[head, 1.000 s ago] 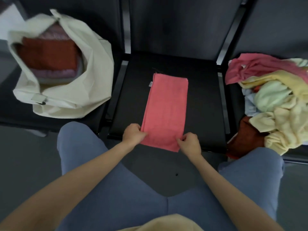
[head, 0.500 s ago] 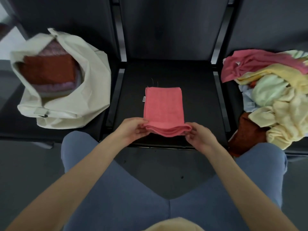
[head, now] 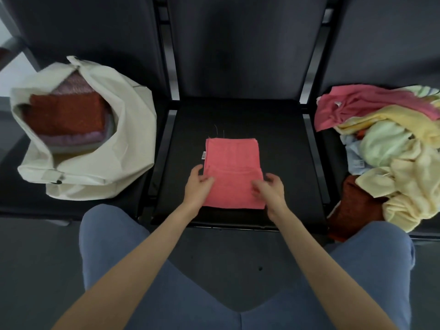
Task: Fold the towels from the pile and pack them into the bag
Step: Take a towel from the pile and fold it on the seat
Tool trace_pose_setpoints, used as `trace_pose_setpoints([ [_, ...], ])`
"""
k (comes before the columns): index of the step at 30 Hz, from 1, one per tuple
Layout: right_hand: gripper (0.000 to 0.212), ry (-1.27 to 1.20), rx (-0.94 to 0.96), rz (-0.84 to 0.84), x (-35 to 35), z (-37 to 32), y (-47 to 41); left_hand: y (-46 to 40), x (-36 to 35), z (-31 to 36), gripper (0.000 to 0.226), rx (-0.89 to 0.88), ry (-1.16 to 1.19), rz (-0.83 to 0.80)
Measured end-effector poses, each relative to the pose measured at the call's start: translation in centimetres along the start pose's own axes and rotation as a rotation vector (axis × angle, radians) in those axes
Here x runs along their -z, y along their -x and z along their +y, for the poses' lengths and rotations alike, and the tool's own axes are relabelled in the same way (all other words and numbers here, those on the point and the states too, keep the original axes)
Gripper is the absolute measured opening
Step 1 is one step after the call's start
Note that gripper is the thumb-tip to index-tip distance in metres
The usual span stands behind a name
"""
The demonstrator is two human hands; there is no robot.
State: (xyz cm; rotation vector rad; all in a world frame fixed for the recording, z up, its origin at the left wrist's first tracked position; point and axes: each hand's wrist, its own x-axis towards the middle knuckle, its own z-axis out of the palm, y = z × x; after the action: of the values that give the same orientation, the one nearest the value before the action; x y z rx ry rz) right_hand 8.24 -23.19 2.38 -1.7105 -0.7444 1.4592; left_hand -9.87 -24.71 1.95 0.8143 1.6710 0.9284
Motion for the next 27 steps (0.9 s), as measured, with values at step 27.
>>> trace_pose_setpoints([
  [27, 0.008, 0.535, 0.516, -0.221, 4.1, -0.8, -0.4, 2.0, 3.7, 0.3, 0.014, -0.483, -0.620, -0.112],
])
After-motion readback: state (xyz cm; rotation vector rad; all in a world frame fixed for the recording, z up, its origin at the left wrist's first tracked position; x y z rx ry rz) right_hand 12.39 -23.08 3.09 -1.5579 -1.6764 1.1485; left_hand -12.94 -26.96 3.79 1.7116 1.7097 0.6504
